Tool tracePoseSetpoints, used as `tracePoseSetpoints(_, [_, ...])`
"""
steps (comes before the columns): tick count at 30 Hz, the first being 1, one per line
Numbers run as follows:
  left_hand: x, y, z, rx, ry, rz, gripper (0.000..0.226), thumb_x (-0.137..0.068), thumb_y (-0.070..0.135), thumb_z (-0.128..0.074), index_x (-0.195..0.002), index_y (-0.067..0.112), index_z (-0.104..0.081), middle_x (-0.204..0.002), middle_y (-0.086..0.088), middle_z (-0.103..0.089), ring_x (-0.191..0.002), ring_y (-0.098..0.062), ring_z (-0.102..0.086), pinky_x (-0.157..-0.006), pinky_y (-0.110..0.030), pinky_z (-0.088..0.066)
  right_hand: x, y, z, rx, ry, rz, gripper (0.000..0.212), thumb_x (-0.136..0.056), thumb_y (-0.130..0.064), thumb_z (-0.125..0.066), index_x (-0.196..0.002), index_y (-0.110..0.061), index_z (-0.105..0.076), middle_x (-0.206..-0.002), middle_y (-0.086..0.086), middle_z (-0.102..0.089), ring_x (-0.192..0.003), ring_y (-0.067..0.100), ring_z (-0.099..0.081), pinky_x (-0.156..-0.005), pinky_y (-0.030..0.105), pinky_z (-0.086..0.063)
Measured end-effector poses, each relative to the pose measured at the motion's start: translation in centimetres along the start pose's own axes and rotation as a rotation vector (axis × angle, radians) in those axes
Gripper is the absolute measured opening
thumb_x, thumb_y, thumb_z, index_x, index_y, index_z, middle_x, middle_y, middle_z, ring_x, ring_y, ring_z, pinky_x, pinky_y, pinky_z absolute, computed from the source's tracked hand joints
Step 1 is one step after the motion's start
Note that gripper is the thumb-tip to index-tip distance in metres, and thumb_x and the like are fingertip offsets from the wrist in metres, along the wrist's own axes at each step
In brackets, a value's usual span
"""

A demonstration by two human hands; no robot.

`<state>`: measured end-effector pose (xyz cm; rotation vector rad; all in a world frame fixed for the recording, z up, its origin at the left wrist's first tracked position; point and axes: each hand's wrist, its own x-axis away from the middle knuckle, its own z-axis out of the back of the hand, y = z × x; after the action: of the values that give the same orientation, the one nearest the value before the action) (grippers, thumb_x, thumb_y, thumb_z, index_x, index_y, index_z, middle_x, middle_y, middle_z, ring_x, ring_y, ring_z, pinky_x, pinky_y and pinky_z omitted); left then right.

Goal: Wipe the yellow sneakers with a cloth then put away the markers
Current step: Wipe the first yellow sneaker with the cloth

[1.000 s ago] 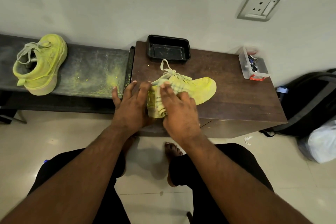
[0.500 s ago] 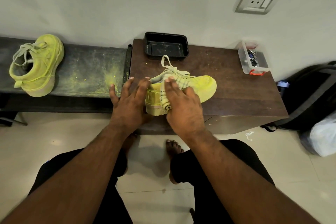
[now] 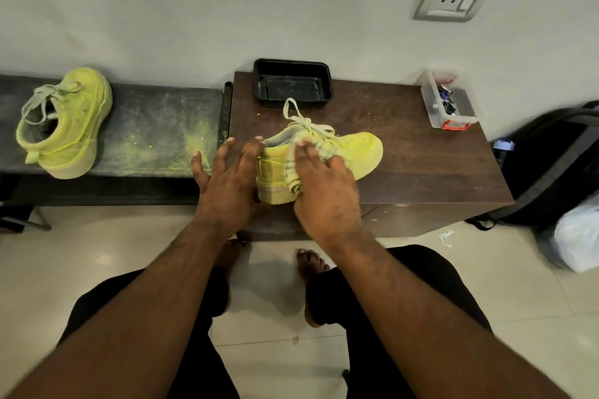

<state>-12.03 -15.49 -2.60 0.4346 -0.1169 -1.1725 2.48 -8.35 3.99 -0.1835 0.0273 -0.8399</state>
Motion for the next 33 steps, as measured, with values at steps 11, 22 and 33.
tracePoseSetpoints(11, [0.1, 0.6, -0.5, -0.026, 0.012, -0.021, 0.109, -0.053, 0.05, -0.083, -0.14, 0.032, -0.02, -0.147, 0.008, -0.034, -0.144, -0.025, -0.015, -0.109, -0.063, 0.001, -2.4, 2.0, 1.1, -0.085, 0.013, -0.203, 0.073, -0.086, -0.011, -0.053, -0.15, -0.009, -0.019, -0.156, 0.005, -0.026, -0.128, 0.029, -0.037, -0.108, 0.037, -0.033])
tracePoseSetpoints(22, [1.4, 2.1, -1.5, -0.081, 0.121, -0.049, 0.109, -0.04, 0.055, -0.083, -0.132, 0.022, -0.034, -0.137, 0.0, -0.045, -0.138, -0.026, -0.024, -0.106, -0.065, -0.009, -3.1, 1.8, 1.7, -0.099, 0.004, -0.315, 0.068, -0.085, -0.009, -0.047, -0.148, -0.003, -0.022, -0.154, 0.011, -0.029, -0.116, 0.031, -0.054, -0.091, 0.037, -0.047])
tracePoseSetpoints(33, [1.2, 2.3, -1.5, -0.096, 0.103, -0.041, 0.102, -0.05, 0.069, -0.07, -0.132, 0.02, -0.036, -0.138, -0.002, -0.045, -0.141, -0.024, -0.025, -0.109, -0.063, -0.004, 0.1, -0.2, 1.7, -0.077, -0.14, -0.228, 0.072, -0.089, -0.014, -0.049, -0.151, -0.012, -0.012, -0.16, 0.003, -0.014, -0.117, 0.029, -0.052, -0.092, 0.037, -0.047])
